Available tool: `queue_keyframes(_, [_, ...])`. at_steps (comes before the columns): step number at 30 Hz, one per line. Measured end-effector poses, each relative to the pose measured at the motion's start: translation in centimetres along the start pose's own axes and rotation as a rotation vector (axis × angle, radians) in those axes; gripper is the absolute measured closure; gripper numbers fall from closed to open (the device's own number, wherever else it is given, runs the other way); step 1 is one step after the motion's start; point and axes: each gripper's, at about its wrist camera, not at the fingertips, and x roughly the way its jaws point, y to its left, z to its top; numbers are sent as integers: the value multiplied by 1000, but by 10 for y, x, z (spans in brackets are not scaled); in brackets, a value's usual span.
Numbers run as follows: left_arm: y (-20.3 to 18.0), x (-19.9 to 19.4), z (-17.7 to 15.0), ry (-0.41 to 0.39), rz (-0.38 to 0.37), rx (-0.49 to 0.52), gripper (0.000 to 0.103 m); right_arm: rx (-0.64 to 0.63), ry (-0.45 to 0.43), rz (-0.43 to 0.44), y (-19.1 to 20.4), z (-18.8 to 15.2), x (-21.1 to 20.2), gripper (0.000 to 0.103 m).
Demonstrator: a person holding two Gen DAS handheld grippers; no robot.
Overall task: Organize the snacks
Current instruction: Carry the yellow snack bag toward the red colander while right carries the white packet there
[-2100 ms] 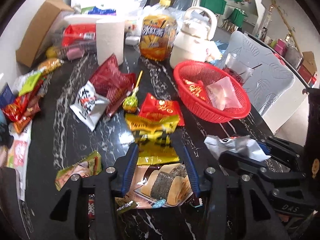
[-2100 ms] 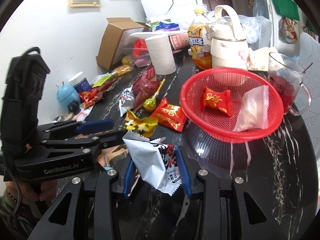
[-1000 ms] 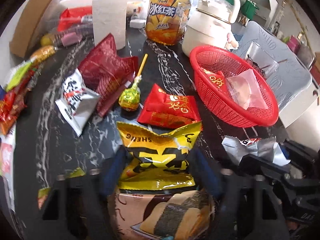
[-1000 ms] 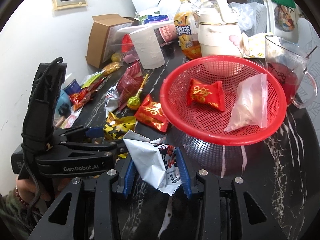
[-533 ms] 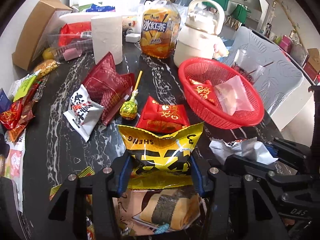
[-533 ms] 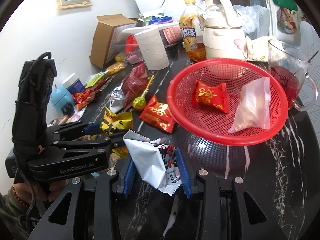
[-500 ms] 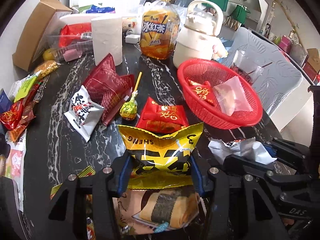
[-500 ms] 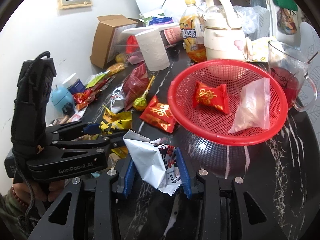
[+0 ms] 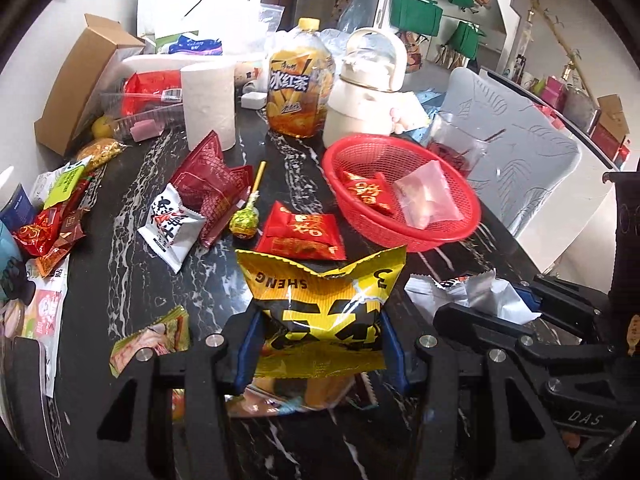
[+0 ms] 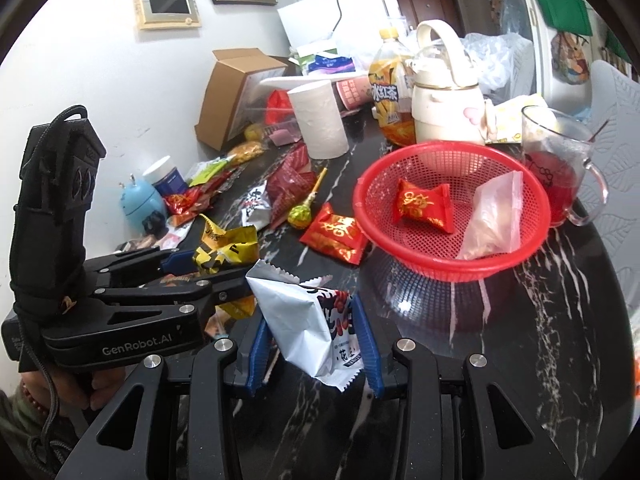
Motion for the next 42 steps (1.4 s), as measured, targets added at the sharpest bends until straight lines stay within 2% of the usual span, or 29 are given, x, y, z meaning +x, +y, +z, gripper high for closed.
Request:
queue_keyframes(13, [-39,-10,-8,-8,-80,62,53,36,-52,-46,-7,-19,-39,64])
queue_keyframes(24, [-69,0,1,0,-166,115,53,101,-84,-124,-29,-26,-63,64])
queue_keyframes(32, [-76,10,22,-7,-187,120,53,119,-104,-149,-46,-12,-65,64])
queue_keyframes(42, [-70,30,51,-20,-159,119,53,96,-102,-147,-67,17,-51,64])
